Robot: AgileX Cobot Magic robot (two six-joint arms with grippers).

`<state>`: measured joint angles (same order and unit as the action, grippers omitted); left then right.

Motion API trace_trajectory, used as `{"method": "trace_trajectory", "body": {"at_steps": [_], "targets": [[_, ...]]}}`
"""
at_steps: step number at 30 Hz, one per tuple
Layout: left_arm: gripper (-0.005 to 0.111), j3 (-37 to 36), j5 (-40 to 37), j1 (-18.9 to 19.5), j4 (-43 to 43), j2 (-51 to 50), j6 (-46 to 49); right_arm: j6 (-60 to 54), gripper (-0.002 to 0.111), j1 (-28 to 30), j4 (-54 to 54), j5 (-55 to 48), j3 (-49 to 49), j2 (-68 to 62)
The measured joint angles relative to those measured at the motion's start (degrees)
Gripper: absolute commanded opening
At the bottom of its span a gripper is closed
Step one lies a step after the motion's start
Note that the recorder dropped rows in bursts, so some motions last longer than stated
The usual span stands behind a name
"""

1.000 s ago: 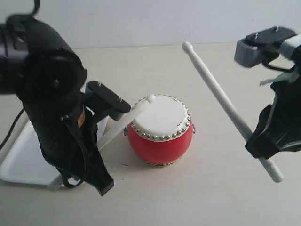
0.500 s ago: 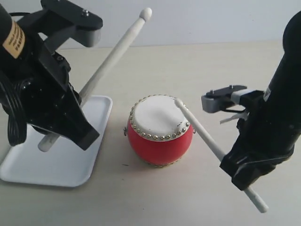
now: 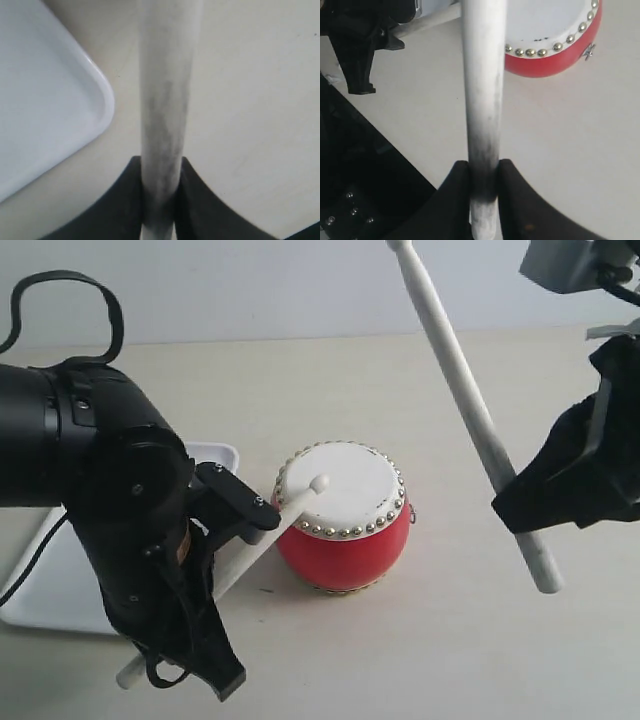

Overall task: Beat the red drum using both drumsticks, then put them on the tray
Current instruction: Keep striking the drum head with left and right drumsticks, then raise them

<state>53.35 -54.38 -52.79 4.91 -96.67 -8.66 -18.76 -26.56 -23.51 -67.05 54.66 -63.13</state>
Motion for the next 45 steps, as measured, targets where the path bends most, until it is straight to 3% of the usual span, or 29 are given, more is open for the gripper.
{"method": "trace_trajectory", "body": {"at_steps": [9, 20, 28, 32, 36, 39, 45], "targets": [[0.0, 7.5, -11.5, 0.0, -0.2, 7.1, 0.7, -1.9, 0.0, 0.0, 0.0, 1.4, -5.3, -8.7], [0.0, 13.2, -11.1, 0.0, -2.5, 21.3, 0.7, -1.9, 0.0, 0.0, 1.1, 2.9, -9.0, -28.4], [0.0, 7.5, -8.3, 0.0, -2.6, 19.8, 1.4, -1.7, 0.0, 0.0, 1.4, -1.3, -7.4, -17.2], [0.0, -0.6, -4.4, 0.0, -2.8, 10.5, 2.6, -0.6, 0.0, 0.0, 1.4, -2.1, -1.5, -4.4], [0.0, -1.1, -4.9, 0.0, -2.9, 0.0, 2.7, 0.1, 0.0, 0.0, 1.6, -2.5, 2.0, 4.0], [0.0, 1.8, -8.5, 0.0, -2.9, -0.1, 2.8, 0.5, 0.0, 0.0, 3.5, -3.1, 2.0, 2.6], [0.0, 8.9, -13.5, 0.0, -2.8, 12.3, 2.9, 0.6, 0.0, 0.0, 5.5, -3.1, -2.3, -14.3]]}}
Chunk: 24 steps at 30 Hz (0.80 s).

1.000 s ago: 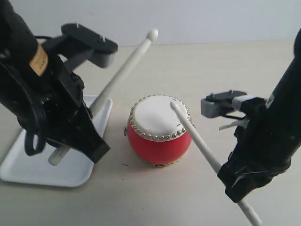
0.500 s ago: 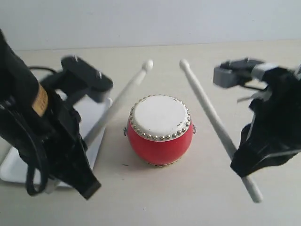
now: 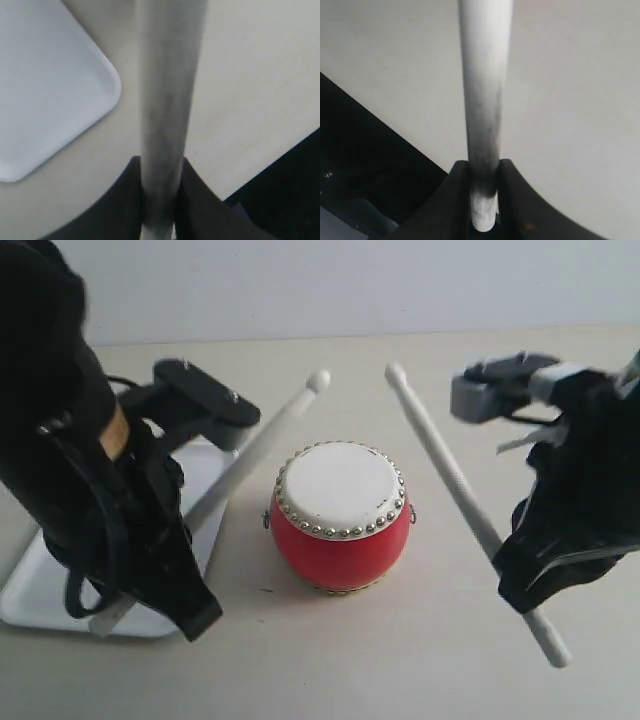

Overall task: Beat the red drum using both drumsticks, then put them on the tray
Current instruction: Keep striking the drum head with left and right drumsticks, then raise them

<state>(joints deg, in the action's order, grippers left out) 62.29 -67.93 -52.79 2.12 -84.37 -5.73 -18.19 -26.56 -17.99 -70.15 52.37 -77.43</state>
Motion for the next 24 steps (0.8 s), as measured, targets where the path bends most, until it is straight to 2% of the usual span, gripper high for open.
{"method": "trace_trajectory", "body": {"at_steps": [3, 6, 9, 11, 14, 17, 24], "targets": [[0.0, 1.6, 0.5, 0.0, 0.1, 8.2, 0.0, 0.0, 0.0, 0.0, 1.0, 0.1, -0.7, -12.2], [0.0, 1.6, 1.5, 0.0, 0.1, 11.1, 0.1, 0.2, 0.0, 0.0, 1.6, 0.1, -0.7, -16.5], [0.0, 1.6, 3.3, 0.0, 0.2, 12.1, 0.1, 0.3, 0.0, 0.0, 2.0, 0.2, -0.7, -16.0], [0.0, 0.4, 6.8, 0.0, 0.2, 11.5, 0.1, 0.8, 0.0, 0.0, 2.3, 0.2, 0.1, -11.1], [0.0, -5.9, 12.4, 0.0, 0.2, 5.4, 0.1, 0.9, 0.0, 0.0, 1.2, 0.5, 3.4, 1.1], [0.0, -9.6, 13.6, 0.0, 0.2, -1.4, 0.5, 0.9, 0.0, 0.0, 0.2, 0.5, 5.2, 8.8], [0.0, -10.5, 13.4, 0.0, 0.2, -15.2, 0.8, 0.9, 0.0, 0.0, -0.4, 0.1, 7.4, 20.5]]}}
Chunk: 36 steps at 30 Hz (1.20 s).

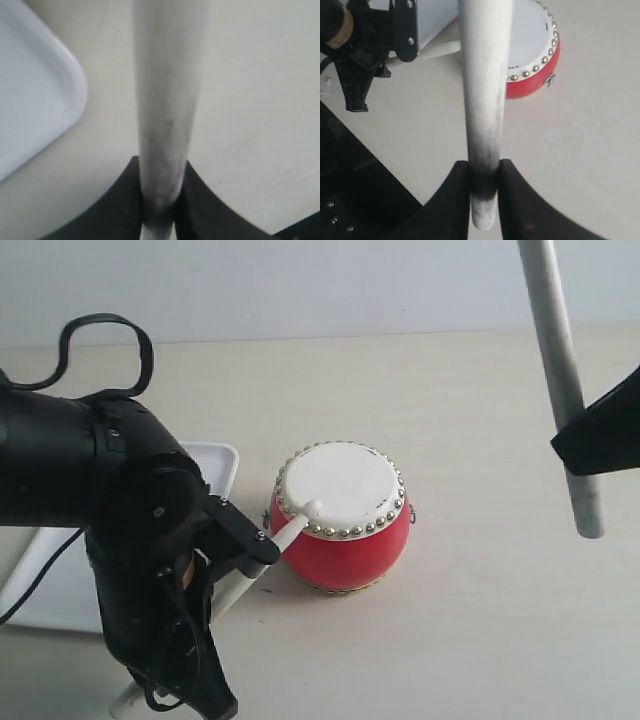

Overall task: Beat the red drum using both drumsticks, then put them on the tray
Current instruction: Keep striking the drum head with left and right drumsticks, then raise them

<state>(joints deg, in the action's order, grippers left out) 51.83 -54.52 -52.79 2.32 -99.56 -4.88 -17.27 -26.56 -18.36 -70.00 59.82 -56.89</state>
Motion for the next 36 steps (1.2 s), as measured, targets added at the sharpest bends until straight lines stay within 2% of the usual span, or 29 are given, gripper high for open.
{"method": "trace_trajectory", "body": {"at_steps": [5, 12, 21, 26, 31, 36], "targets": [[0.0, 2.3, -2.4, 0.0, 0.0, 1.0, 0.0, -0.1, 0.0, 0.0, 0.1, -0.3, 0.0, 0.9], [0.0, 4.3, -4.3, 0.0, 0.0, 14.5, 0.0, -0.1, 0.0, 0.0, 0.1, 0.4, 0.0, -3.5], [0.0, 4.3, -3.4, 0.0, 0.1, 28.5, -4.5, -1.6, 0.0, 0.0, -5.3, 14.6, -0.1, -7.6], [0.0, 2.4, -0.7, 0.0, 3.1, 30.6, -7.0, -4.4, 0.0, 0.0, -5.8, 19.6, -0.1, -9.2], [0.0, 1.7, 2.8, 0.0, 12.9, 30.2, -14.8, -6.2, 0.0, 0.0, -5.8, 23.0, -0.1, -11.2], [0.0, 3.0, 3.8, 4.8, 15.3, 26.9, -17.0, -6.8, 0.0, 0.0, -5.5, 28.4, -0.1, -14.7]]}}
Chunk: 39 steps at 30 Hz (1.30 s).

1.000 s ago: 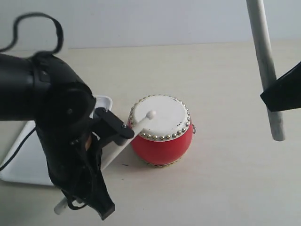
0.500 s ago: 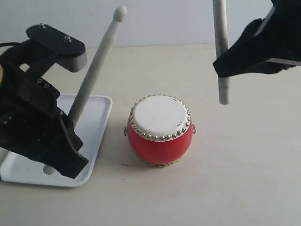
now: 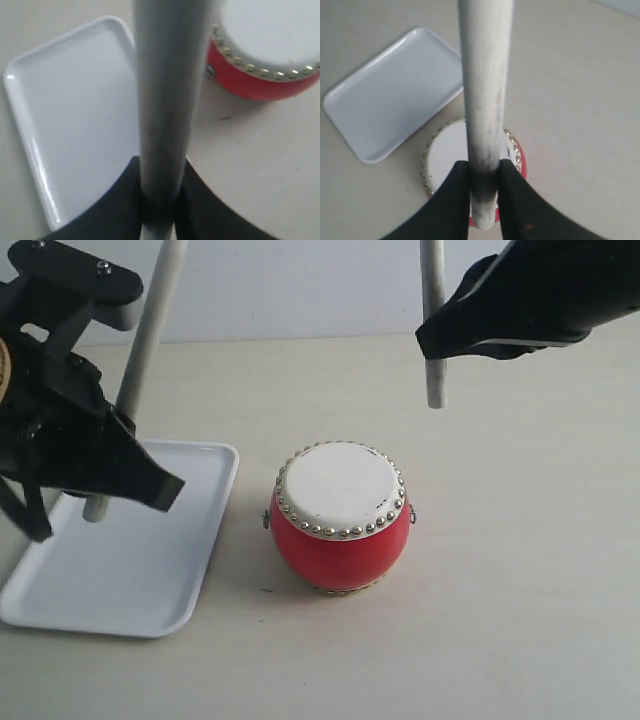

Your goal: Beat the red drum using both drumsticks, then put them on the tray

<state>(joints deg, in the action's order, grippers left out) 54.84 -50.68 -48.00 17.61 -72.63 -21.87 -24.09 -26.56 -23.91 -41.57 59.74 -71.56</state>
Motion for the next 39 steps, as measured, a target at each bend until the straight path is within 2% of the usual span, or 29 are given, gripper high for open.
{"method": "trace_trajectory", "body": {"at_steps": [6, 9, 13, 19, 25, 34, 39], "targets": [[0.0, 3.7, 0.0, 11.1, -2.2, -8.5, 3.7, -3.2, 0.0, 0.0, 0.1, 2.9, 0.0, -6.4], [0.0, 5.6, 0.0, 15.1, -5.8, -13.2, 8.0, -4.3, 0.0, 0.0, 0.1, 3.5, 0.0, -9.6], [0.0, 8.3, 0.1, 18.6, -10.8, -18.8, 12.3, -5.8, 0.0, 0.0, 0.2, 3.9, 0.0, -13.2], [0.0, 11.0, 0.5, 19.4, -13.3, -23.3, 13.9, -8.5, 0.0, 0.0, 0.3, 4.4, 0.0, -14.8], [0.0, 11.4, 1.7, 19.4, -13.6, -25.6, 14.0, -11.0, 0.0, 0.0, 0.3, 10.5, 0.0, -14.8], [0.0, 11.6, 1.5, 19.4, -13.7, -27.3, 14.0, -11.2, 0.0, 0.0, 0.4, 10.6, 0.0, -14.8], [0.0, 10.7, -1.3, 22.8, -13.6, -27.3, 13.4, -11.2, 0.0, 0.0, 0.4, 9.5, 0.0, -15.1]]}}
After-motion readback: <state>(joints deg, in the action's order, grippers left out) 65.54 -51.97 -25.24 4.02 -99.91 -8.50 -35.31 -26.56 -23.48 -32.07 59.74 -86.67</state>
